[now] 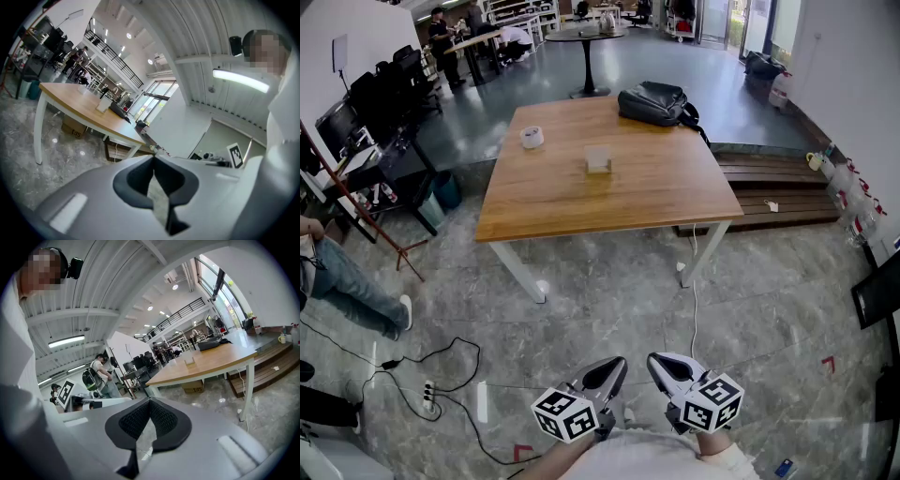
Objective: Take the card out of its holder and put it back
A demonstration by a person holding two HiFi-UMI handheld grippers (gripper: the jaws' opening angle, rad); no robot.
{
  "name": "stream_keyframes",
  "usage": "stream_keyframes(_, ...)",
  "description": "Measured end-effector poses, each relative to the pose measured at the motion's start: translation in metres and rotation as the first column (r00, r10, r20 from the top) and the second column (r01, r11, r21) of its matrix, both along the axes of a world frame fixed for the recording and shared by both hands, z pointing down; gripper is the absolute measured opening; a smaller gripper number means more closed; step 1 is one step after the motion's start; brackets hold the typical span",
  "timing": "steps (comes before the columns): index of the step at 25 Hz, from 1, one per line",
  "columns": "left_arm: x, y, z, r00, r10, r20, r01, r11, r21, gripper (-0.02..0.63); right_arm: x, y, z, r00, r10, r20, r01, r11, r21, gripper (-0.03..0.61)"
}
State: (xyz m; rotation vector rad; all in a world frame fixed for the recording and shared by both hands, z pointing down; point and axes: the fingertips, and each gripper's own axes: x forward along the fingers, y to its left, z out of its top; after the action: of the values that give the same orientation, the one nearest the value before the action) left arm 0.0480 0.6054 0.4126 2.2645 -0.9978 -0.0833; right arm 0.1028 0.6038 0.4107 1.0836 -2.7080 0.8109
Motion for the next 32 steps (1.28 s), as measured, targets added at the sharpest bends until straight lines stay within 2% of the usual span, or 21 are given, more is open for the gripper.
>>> stream_keyframes(7, -0.004, -0.046, 0.012, 1.0, 0.008, 0.002, -0.008, 1.0, -0.014, 0.008, -0.011, -0.049, 0.006, 1.0, -0.017, -0.009, 0.017, 1.0, 0.009, -0.006)
stream_keyframes(11, -0.015, -0.1, 0.015, 1.0, 0.003, -0.004, -0.003, 1.0, -0.017, 0.008, -0.024, -0.098, 0.006, 0.999, -0.03, -0.012, 0.031, 0.999, 0.015, -0.006)
stream_keyframes(22, -0.05, -0.275, -0.003, 0.998, 0.067, 0.007, -0.067, 0.998, 0.013, 0.008, -0.075, -0.274, -0.01, 1.0, 0.003, -0.025, -0.002, 0.999, 0.044, -0.006)
stream_keyframes(28, -0.053, -0.33, 0.002, 0.994, 0.108, 0.016, -0.108, 0.994, -0.004, 0.008, -0.085, -0.336, -0.013, 0.999, 0.034, -0.029, -0.033, 0.999, 0.037, -0.006)
stream_keyframes(32, -0.064, -0.37, 0.003, 0.997, 0.075, 0.01, -0.075, 0.997, -0.011, 0.008, -0.089, -0.372, -0.006, 0.999, 0.029, -0.022, -0.029, 1.0, 0.009, -0.006)
